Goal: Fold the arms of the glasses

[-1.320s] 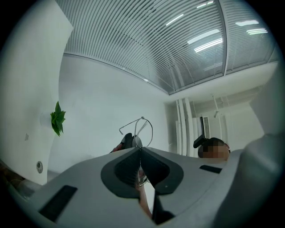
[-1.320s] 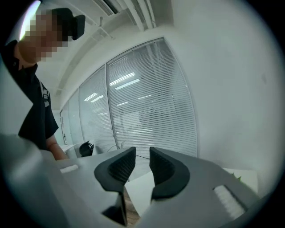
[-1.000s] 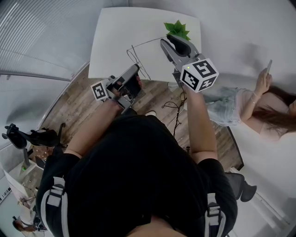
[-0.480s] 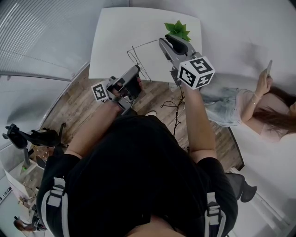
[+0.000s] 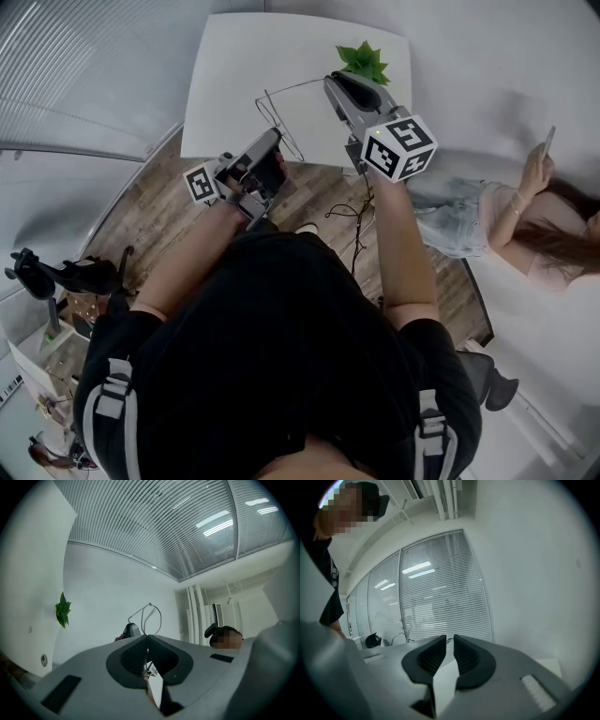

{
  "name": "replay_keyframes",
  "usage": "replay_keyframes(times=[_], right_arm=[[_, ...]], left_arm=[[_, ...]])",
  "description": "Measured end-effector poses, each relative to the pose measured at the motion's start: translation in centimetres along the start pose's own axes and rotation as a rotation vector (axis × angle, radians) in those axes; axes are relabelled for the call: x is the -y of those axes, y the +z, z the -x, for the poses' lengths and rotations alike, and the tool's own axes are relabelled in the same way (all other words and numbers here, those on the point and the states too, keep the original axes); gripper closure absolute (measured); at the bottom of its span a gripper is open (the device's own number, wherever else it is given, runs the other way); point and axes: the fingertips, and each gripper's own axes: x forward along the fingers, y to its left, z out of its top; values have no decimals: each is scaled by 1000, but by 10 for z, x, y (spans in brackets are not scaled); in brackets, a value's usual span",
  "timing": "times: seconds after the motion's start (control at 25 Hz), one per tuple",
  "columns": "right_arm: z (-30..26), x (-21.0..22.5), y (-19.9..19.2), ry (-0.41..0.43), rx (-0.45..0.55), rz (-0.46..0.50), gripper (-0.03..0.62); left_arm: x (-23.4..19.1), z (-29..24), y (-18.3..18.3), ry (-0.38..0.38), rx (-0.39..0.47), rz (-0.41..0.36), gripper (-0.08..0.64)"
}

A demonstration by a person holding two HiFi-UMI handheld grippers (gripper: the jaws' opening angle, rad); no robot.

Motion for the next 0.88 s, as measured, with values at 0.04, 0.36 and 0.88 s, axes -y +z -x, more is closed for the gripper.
replay_keyframes(times=[0.04,0.36,0.88], right_arm=[[1,-1,1,2,1,-1,532],[-7,-8,-1,17,1,-14,540],[-6,-15,-6,42,4,-30,549]], left_arm=[[1,-1,0,2,3,0,546],[-3,3,20,20,37,-5,547],[-8,-1,38,35,77,-23,546]])
